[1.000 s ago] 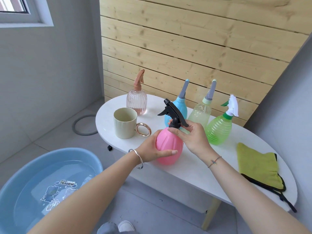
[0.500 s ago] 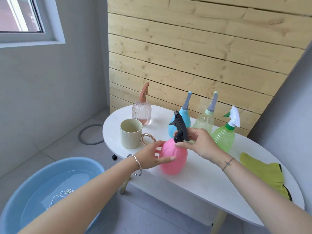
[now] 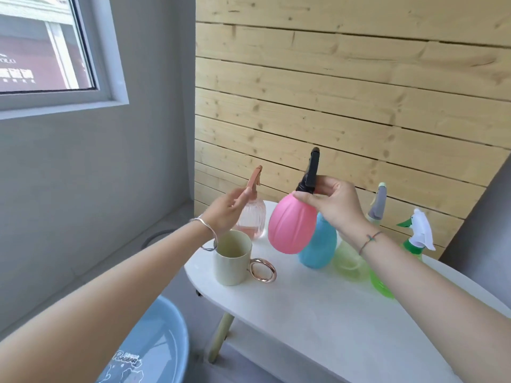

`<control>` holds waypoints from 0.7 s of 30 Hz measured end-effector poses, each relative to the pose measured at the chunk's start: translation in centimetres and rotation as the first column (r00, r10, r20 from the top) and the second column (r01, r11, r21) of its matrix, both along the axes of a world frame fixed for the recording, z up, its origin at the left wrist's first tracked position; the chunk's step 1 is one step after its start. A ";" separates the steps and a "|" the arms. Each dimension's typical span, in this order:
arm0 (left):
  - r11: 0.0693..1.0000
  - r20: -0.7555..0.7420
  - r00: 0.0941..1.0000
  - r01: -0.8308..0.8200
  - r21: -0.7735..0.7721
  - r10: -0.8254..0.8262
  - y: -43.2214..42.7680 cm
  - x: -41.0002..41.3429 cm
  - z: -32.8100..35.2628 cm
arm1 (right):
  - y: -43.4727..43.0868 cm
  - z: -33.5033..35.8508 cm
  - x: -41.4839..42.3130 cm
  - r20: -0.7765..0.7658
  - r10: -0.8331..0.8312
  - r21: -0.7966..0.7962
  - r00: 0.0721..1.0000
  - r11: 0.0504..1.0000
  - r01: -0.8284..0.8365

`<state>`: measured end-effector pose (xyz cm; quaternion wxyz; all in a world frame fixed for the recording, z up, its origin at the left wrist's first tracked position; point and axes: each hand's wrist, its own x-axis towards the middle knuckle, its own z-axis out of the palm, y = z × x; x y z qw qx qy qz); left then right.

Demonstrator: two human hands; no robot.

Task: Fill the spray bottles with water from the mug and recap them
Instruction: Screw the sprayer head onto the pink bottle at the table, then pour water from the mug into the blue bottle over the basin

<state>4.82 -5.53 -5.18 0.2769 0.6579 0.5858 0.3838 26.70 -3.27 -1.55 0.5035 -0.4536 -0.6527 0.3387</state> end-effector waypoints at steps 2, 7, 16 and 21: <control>0.998 -0.049 0.998 0.030 -0.058 -0.032 1.7 -0.4 -0.7 | 1.5 -0.7 -1.4 -0.001 -0.017 -0.018 1.000 1.000 0.017; 0.986 -0.074 0.997 0.000 -0.169 -0.013 4.2 -0.9 -2.7 | 4.5 -3.4 -3.6 0.066 -0.096 -0.033 0.993 0.995 0.098; 0.984 -0.063 0.997 0.039 -0.171 -0.050 5.8 -1.4 -4.7 | 7.1 -6.3 -4.7 0.176 -0.164 -0.048 0.971 0.983 0.175; 0.985 -0.069 0.997 0.027 -0.169 -0.039 6.1 -1.4 -5.4 | 7.5 -7.2 -4.6 0.177 -0.183 -0.069 0.967 0.978 0.198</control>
